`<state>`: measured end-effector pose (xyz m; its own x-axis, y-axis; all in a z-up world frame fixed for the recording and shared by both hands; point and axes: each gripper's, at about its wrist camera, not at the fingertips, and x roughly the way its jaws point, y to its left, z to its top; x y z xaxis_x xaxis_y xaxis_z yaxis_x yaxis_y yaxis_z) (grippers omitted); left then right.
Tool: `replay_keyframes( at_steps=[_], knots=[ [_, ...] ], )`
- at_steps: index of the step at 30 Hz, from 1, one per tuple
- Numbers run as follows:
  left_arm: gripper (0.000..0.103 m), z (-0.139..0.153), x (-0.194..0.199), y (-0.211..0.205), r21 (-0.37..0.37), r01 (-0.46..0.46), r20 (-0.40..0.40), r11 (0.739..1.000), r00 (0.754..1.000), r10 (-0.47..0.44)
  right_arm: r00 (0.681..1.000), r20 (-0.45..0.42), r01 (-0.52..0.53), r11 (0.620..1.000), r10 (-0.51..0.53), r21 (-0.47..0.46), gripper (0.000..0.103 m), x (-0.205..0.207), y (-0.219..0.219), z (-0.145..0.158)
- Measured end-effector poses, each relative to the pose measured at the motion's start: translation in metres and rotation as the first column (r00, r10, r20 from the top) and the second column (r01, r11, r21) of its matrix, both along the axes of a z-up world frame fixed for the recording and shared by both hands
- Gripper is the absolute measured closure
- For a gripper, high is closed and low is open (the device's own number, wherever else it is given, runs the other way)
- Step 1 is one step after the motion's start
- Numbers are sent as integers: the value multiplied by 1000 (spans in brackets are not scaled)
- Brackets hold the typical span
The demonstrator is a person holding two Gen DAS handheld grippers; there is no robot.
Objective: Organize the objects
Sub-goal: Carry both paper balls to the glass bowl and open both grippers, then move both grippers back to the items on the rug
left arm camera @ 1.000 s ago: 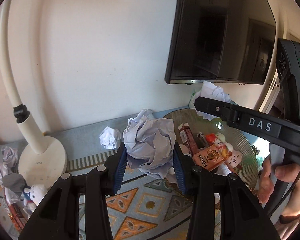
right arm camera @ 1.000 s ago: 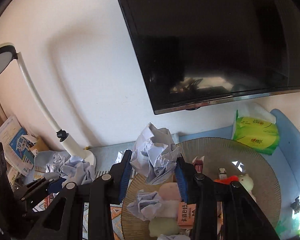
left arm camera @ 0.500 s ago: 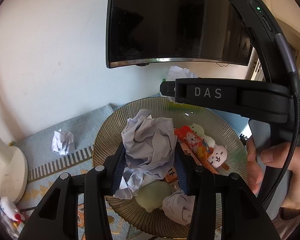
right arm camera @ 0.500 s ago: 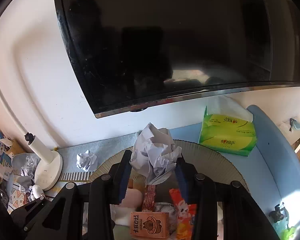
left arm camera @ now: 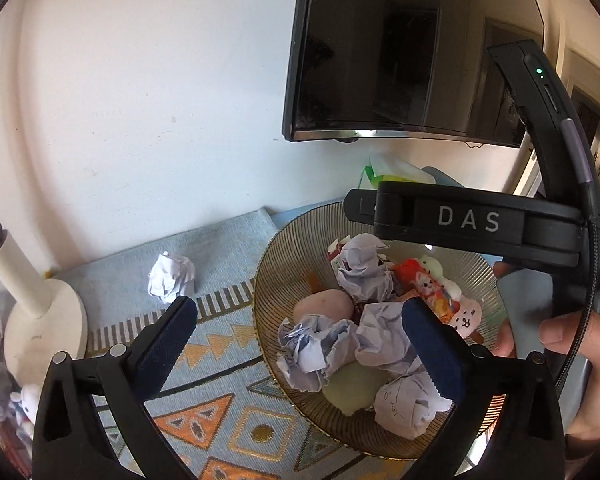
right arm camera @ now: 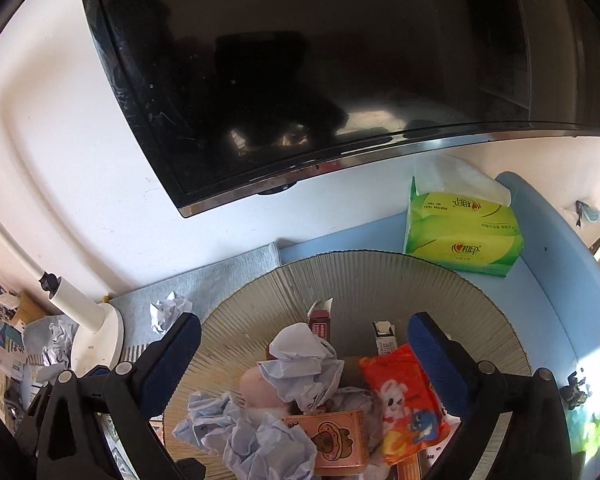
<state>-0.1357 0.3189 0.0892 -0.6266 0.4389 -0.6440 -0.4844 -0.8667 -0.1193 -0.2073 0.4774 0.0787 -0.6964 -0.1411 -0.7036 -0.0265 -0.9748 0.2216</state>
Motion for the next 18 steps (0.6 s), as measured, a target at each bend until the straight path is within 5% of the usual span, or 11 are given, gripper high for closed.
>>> replay_keyframes(
  at_steps=[11,18],
  knots=[
    [0,18,6,-95,-22,-168,-29,986,986,167,994,-56,-89,996,89,10,0,23,-76,30],
    [0,-5,50,-210,-107,-348,18,931,936,352,973,-62,-224,974,223,-16,0,51,-154,30]
  ],
)
